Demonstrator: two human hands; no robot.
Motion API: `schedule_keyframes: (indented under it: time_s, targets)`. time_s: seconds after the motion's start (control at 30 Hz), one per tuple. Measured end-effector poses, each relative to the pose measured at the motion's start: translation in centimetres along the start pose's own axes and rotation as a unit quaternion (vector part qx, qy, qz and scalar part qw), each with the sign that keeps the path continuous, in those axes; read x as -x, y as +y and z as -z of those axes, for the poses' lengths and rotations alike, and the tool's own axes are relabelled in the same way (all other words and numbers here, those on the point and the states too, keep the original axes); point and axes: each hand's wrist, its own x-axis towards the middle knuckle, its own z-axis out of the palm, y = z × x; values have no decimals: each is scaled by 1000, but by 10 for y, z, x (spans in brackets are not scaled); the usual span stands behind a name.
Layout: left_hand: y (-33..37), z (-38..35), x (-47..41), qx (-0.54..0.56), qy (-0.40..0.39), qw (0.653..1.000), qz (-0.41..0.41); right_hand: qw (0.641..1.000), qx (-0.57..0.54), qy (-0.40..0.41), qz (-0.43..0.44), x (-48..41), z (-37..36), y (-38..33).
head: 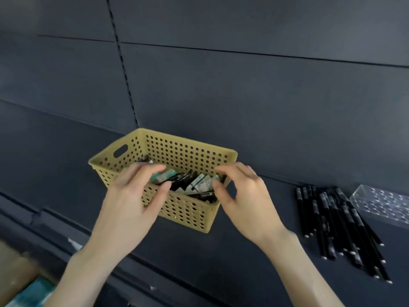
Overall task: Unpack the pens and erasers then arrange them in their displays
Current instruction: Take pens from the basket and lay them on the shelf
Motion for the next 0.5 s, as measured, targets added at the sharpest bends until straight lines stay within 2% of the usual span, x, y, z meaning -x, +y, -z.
schedule_keyframes:
  time_s: [0.13,0.23,0.4,0.5]
  targets:
    - [-46,2,-38,7,-42,999,7,999,14,-29,-2,-37,-26,-11]
    - [-78,0,-66,9,-135,991,-10,997,51,-49,-12,-60,-42,-16]
    - [-120,-10,-110,15,-302,951,-65,980,127,-142,-56,-89,-66,-19]
    - [-133,-23,-132,-14,-394,914,-98,959,151,-223,-88,-98,-74,-15]
